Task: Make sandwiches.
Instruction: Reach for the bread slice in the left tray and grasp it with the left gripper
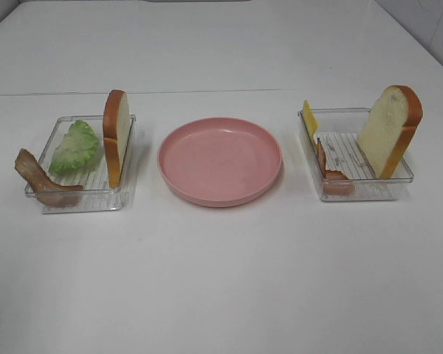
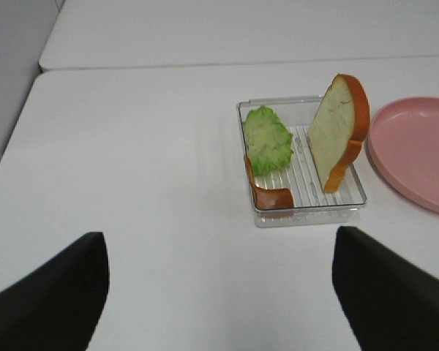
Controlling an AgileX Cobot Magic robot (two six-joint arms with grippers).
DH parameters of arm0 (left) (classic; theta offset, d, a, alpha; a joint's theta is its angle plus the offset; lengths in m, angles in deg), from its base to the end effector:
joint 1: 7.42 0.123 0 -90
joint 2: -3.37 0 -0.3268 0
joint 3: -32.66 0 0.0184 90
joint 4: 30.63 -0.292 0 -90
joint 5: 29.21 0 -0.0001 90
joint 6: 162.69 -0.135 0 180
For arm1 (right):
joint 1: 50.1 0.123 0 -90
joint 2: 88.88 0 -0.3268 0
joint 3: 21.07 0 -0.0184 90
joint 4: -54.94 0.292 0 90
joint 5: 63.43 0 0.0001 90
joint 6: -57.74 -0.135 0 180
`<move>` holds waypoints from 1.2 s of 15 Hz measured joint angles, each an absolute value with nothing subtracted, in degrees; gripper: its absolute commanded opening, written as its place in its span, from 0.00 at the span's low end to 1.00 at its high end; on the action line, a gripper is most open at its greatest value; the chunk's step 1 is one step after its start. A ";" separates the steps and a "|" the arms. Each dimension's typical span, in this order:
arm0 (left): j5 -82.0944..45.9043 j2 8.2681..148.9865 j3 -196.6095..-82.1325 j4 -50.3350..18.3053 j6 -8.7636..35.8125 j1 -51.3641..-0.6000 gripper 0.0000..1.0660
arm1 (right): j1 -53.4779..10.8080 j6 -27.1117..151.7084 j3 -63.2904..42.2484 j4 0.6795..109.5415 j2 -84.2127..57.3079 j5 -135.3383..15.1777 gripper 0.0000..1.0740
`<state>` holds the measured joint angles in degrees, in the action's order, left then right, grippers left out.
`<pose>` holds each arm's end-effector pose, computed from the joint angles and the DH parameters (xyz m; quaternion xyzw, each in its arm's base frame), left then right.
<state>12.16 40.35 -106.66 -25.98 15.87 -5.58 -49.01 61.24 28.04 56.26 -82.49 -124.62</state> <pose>0.1383 -0.0028 0.3346 -0.0156 0.8610 -0.0240 0.5078 0.0259 0.0032 0.2792 -0.0347 0.8505 0.0005 0.5249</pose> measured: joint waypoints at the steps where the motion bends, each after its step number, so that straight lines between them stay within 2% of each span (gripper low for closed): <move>1: 11.70 46.20 -108.72 -25.64 15.87 -5.58 0.74 | -49.01 61.24 28.04 56.26 -82.49 -124.62 0.71; 4: 12.10 61.38 -116.40 -22.66 15.87 -5.58 0.74 | -49.01 61.24 28.04 56.26 -82.49 -124.62 0.71; 7: 18.23 79.09 -128.60 -14.98 14.61 -5.58 0.74 | -49.01 61.24 28.04 56.26 -82.49 -124.62 0.71; 8: 19.61 81.38 -130.49 -14.35 14.27 -5.58 0.74 | -49.01 61.24 28.04 56.26 -82.49 -124.62 0.71; 9: 24.76 89.17 -137.77 -13.61 13.52 -6.22 0.74 | -49.01 61.24 28.04 56.26 -82.49 -124.62 0.71; 11: 28.83 95.76 -145.10 -13.61 13.87 -8.97 0.74 | -49.01 61.24 28.04 56.26 -82.49 -124.62 0.71; 14: 31.06 104.70 -156.04 -18.36 19.31 -16.64 0.74 | -49.01 61.24 28.04 56.26 -82.49 -124.62 0.71; 15: 31.06 104.70 -156.04 -18.36 19.31 -16.64 0.74 | -49.01 61.24 28.04 56.26 -82.49 -124.62 0.71; 18: 31.18 113.46 -164.35 -26.84 27.56 -25.29 0.74 | -49.01 61.24 28.04 56.26 -82.49 -124.62 0.71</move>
